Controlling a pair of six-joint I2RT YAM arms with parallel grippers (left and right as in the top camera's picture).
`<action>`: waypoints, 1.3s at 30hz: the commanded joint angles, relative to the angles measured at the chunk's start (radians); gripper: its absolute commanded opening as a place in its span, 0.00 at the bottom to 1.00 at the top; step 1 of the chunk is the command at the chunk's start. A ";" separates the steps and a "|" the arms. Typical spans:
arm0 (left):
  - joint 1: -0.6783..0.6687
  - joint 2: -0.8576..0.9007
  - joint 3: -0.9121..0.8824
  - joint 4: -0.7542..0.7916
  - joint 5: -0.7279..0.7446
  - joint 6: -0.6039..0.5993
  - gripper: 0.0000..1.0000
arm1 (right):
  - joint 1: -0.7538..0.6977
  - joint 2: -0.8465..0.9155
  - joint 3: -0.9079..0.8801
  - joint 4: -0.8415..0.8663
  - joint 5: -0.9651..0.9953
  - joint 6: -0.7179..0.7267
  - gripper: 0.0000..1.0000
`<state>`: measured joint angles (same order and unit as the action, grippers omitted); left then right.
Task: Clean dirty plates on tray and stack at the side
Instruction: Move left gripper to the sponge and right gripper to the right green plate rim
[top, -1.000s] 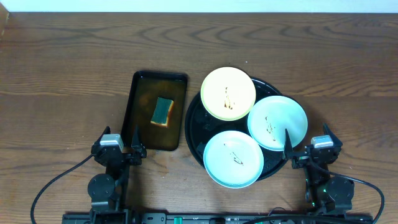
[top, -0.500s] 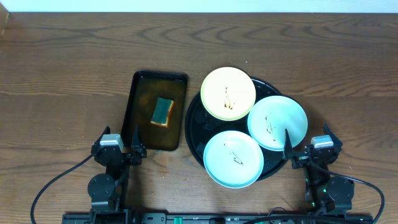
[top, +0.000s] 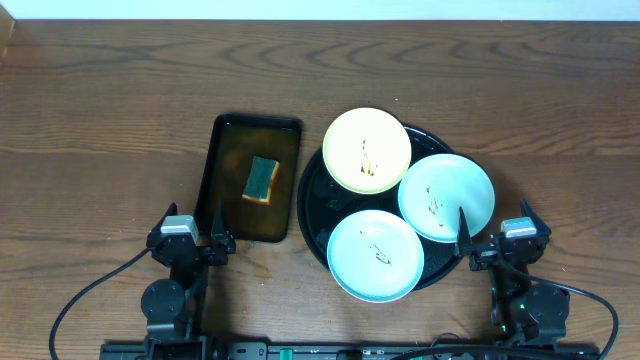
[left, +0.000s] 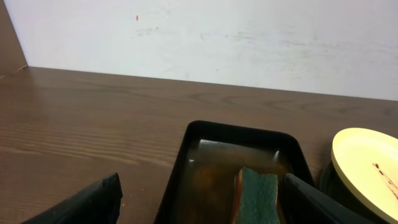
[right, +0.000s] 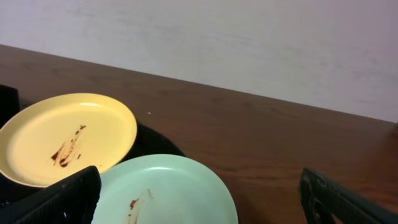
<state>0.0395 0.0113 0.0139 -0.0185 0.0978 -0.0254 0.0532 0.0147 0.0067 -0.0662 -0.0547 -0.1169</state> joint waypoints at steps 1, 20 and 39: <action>0.007 0.016 -0.010 -0.044 0.013 -0.003 0.81 | 0.006 -0.003 -0.001 -0.006 0.045 0.042 0.99; 0.007 0.359 0.247 -0.216 0.023 -0.084 0.81 | 0.006 0.295 0.283 -0.261 0.077 0.095 0.99; 0.007 0.858 0.888 -0.841 0.236 -0.085 0.81 | 0.006 0.991 0.756 -0.606 -0.127 0.105 0.99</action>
<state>0.0395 0.8227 0.8246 -0.8268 0.2276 -0.1055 0.0532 0.9825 0.7120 -0.6632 -0.0772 -0.0254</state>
